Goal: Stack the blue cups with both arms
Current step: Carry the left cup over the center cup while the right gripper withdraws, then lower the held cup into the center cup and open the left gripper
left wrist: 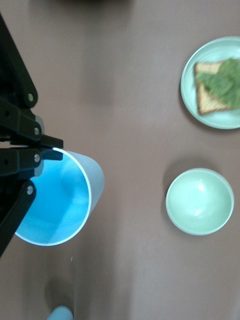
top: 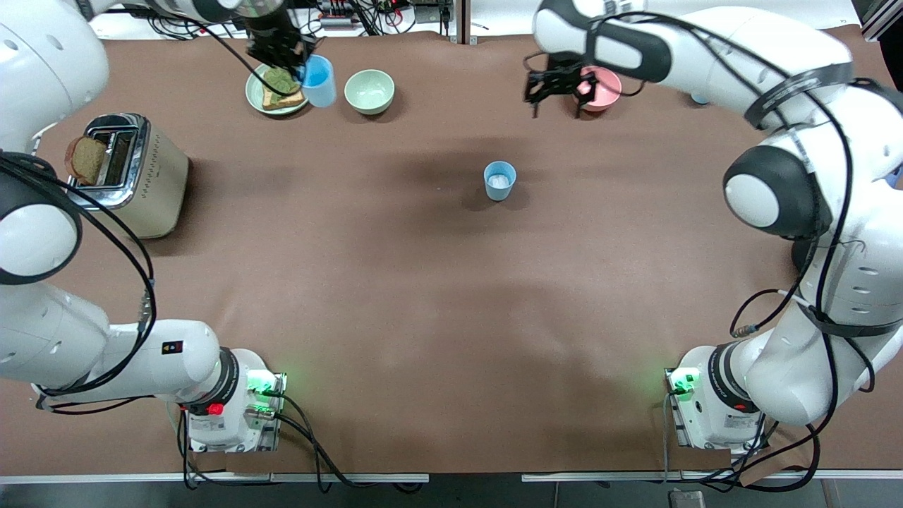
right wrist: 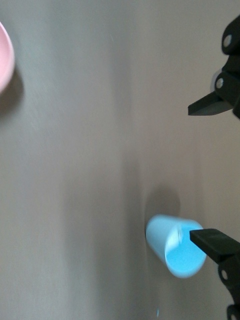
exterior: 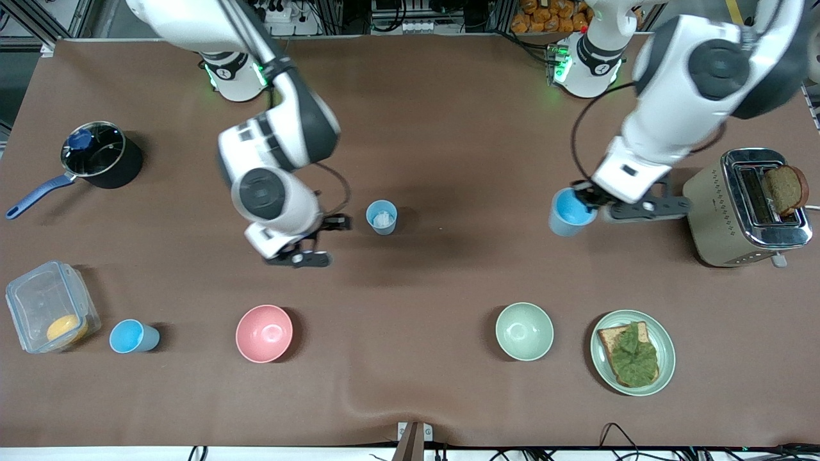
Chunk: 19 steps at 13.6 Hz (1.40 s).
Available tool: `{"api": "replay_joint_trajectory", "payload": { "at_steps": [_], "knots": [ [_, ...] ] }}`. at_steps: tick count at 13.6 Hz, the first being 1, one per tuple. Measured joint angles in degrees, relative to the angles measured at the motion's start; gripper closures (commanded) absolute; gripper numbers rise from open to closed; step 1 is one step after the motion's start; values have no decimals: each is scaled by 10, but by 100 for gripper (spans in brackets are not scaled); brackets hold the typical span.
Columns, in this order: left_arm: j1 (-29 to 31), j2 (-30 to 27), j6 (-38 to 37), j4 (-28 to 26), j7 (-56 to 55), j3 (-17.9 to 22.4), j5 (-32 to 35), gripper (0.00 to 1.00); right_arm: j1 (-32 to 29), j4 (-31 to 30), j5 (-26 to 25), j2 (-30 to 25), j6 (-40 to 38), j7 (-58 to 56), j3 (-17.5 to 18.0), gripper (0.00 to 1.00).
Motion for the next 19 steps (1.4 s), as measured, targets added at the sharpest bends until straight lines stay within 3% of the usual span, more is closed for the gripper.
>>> {"api": "replay_joint_trajectory", "payload": {
  "at_steps": [4, 8, 11, 15, 19],
  "knots": [
    [-29, 33, 0, 15, -159, -65, 0, 100, -97, -50, -6, -57, -47, -115, -3, 0],
    [-133, 110, 1, 80, -323, -69, 1, 100, -162, -79, -41, -130, -101, -144, -3, 0],
    [-205, 169, 7, 116, -432, -69, 39, 100, -210, -83, -58, -172, -133, -179, -3, 0],
    [-276, 255, 16, 184, -527, -62, 99, 100, -232, -44, -65, -195, -207, -195, -1, 0],
    [-302, 316, 62, 208, -558, -55, 124, 100, -228, 35, -115, -182, -283, -199, 12, 0]
  ]
}}
